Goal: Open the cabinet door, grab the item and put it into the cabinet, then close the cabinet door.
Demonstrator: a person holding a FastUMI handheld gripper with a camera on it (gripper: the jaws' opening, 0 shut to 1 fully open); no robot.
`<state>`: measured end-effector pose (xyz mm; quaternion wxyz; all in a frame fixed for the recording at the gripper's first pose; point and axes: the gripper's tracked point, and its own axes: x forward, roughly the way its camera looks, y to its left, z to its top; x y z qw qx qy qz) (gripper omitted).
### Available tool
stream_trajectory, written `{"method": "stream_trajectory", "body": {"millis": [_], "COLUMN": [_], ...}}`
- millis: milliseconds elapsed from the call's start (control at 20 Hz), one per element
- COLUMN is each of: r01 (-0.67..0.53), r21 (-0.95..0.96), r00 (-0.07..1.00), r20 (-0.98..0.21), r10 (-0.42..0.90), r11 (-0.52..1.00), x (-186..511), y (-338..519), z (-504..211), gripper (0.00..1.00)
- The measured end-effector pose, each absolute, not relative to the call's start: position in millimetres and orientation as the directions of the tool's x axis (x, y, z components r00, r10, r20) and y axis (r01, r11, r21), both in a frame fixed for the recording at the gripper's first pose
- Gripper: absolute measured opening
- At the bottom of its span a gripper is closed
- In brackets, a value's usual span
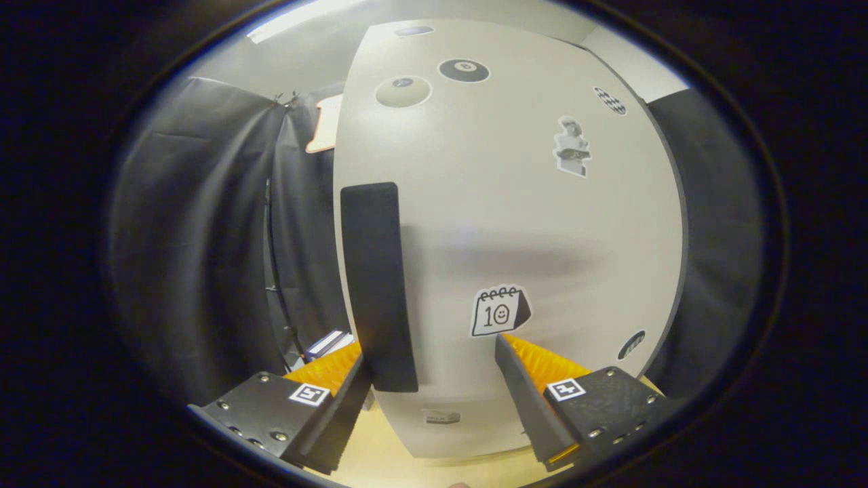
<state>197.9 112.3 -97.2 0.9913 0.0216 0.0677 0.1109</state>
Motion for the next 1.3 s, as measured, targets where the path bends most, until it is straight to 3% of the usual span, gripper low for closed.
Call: {"method": "stream_trajectory", "body": {"millis": [400, 700, 1050, 1300], "r01": [-0.131, -0.164, -0.174, -0.087], "r21": [0.052, 0.121, 0.069, 0.027], "r00": [0.986, 0.973, 0.977, 0.991], "r20": [-0.095, -0.145, -0.116, -0.099], "r10": [0.135, 0.181, 0.181, 0.089], "r11": [0.99, 0.979, 0.982, 0.996], "x": [217.3, 206.9, 91.9, 15.5], "y": [130.7, 129.1, 92.6, 52.5], "z": [-106.6, -97.6, -42.6, -30.3], "gripper": [1.0, 1.0, 1.0, 1.0]}}
